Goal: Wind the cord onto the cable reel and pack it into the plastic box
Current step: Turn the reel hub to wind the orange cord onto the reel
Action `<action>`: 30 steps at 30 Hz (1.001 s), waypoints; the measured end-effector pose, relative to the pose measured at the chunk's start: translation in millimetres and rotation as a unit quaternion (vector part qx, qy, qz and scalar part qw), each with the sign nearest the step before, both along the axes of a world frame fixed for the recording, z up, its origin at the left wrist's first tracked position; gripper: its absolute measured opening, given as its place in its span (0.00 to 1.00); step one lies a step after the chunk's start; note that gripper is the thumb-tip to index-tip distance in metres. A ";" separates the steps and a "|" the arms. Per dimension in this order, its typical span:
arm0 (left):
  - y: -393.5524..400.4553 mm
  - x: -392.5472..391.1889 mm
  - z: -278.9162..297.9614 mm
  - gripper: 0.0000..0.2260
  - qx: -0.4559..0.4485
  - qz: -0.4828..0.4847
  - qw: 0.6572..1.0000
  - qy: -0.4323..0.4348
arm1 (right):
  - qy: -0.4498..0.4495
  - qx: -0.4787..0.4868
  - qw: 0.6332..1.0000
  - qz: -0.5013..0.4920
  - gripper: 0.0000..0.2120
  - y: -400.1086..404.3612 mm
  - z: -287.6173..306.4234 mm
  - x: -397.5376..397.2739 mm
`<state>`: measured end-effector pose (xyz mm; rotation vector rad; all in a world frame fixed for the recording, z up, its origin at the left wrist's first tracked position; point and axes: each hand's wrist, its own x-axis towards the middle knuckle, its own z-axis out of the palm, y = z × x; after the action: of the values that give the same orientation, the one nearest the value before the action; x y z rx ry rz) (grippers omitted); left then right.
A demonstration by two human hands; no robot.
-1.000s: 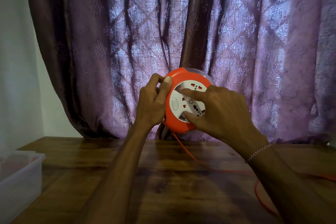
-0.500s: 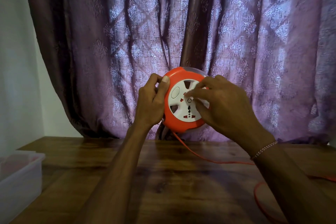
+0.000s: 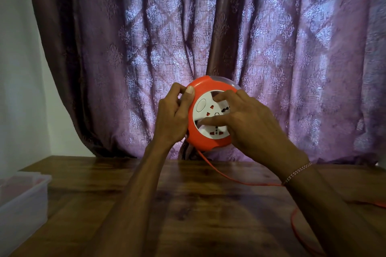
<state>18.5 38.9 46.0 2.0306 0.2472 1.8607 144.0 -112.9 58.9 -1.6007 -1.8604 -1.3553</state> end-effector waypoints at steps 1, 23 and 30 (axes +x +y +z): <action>-0.8 0.4 -0.2 0.12 0.001 0.000 1.000 0.001 | -0.002 0.002 1.000 -0.012 0.23 0.1 -0.5 0.6; -4.9 -5.2 4.3 0.13 -0.024 -0.018 0.999 -0.034 | 0.078 0.087 0.988 0.103 0.12 3.8 -0.4 9.4; -5.2 -4.4 3.0 0.12 -0.015 -0.007 1.000 -0.024 | -0.013 -0.006 0.998 0.068 0.20 8.2 -1.1 6.8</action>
<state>14.1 33.6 49.0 1.9607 0.2454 1.8841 150.8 -104.7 57.8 -1.4380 -1.9573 -1.3156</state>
